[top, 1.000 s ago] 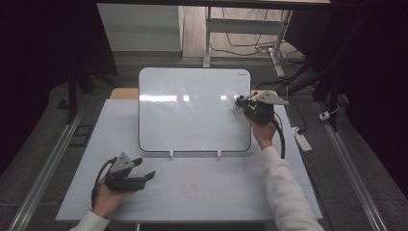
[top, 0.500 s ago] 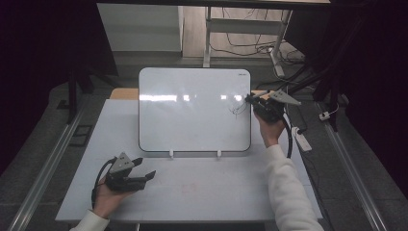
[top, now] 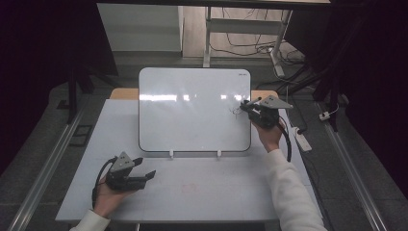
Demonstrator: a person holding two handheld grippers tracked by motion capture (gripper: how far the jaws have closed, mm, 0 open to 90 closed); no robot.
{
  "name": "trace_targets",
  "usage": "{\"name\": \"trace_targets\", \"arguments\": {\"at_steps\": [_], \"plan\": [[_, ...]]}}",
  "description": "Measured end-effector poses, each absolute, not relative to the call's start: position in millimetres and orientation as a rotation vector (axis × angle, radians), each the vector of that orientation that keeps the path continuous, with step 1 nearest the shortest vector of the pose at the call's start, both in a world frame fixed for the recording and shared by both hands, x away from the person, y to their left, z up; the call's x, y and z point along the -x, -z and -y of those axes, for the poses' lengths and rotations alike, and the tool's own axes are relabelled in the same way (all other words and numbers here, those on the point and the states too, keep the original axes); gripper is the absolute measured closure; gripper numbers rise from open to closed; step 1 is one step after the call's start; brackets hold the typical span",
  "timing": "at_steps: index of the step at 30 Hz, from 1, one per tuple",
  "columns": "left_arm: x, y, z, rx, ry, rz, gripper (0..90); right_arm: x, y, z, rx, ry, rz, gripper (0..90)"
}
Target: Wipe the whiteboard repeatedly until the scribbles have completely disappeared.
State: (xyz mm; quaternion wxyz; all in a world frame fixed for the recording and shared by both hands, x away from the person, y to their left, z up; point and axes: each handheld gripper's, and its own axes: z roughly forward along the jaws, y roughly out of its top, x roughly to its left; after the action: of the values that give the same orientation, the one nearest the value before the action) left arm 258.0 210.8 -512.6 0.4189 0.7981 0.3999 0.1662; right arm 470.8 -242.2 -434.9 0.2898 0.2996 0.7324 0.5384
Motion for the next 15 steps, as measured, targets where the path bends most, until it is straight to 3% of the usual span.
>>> {"name": "trace_targets", "arguments": {"at_steps": [3,9,15], "plan": [[-255.6,511.5,-210.5,-2.001,-0.421,-0.993,29.3,-476.0,435.0,256.3,-0.909,-1.51,-1.882,77.5],[-258.3,513.0,-213.1,-1.995,-0.412,-1.007,29.4,-456.9,448.3,241.3,-0.776,-1.451,-2.006,77.5],[-256.9,512.2,-212.8,-1.991,-0.415,-1.002,29.4,-461.8,446.5,249.2,-0.882,-1.497,-1.908,77.4]]}}
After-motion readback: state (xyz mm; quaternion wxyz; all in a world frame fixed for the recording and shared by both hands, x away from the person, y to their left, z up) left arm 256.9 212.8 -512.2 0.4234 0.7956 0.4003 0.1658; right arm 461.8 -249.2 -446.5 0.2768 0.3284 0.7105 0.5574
